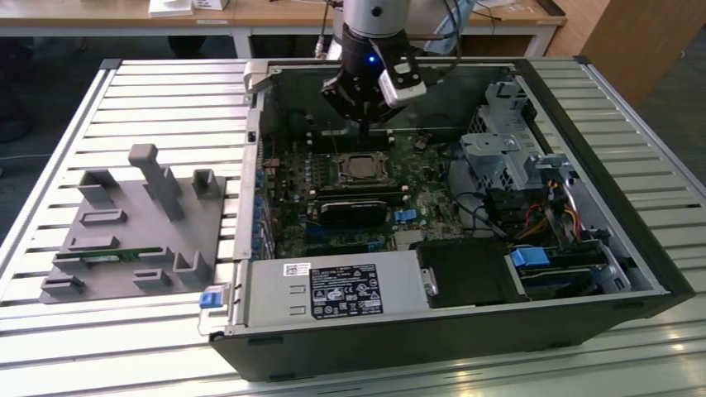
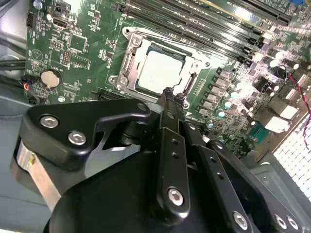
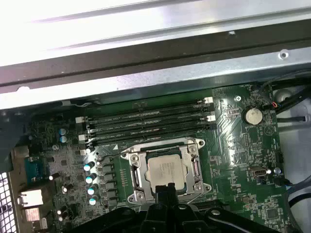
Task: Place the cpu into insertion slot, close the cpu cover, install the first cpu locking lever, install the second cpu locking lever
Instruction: 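Install the first cpu locking lever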
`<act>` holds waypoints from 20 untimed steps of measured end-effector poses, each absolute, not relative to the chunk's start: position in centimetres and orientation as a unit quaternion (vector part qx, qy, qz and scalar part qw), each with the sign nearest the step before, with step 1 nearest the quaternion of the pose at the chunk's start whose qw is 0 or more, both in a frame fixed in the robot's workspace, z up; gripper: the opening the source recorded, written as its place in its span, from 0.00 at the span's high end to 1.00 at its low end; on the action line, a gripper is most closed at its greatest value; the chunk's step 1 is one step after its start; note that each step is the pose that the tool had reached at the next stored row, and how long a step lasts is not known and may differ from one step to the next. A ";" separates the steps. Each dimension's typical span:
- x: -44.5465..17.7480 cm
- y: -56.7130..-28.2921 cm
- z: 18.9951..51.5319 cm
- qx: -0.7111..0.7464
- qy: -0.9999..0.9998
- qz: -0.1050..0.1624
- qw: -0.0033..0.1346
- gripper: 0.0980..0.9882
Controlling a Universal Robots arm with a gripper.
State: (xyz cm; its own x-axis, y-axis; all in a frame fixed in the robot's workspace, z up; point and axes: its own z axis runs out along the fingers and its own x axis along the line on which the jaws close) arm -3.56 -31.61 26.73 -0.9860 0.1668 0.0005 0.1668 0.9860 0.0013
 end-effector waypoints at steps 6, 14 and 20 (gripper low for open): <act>-3.6 -31.6 26.7 -0.061 -0.998 -0.001 0.000 0.99; -3.9 -31.6 26.7 -0.052 -0.999 -0.001 -0.001 0.99; -4.5 -31.6 26.7 -0.053 -0.999 -0.002 -0.002 0.99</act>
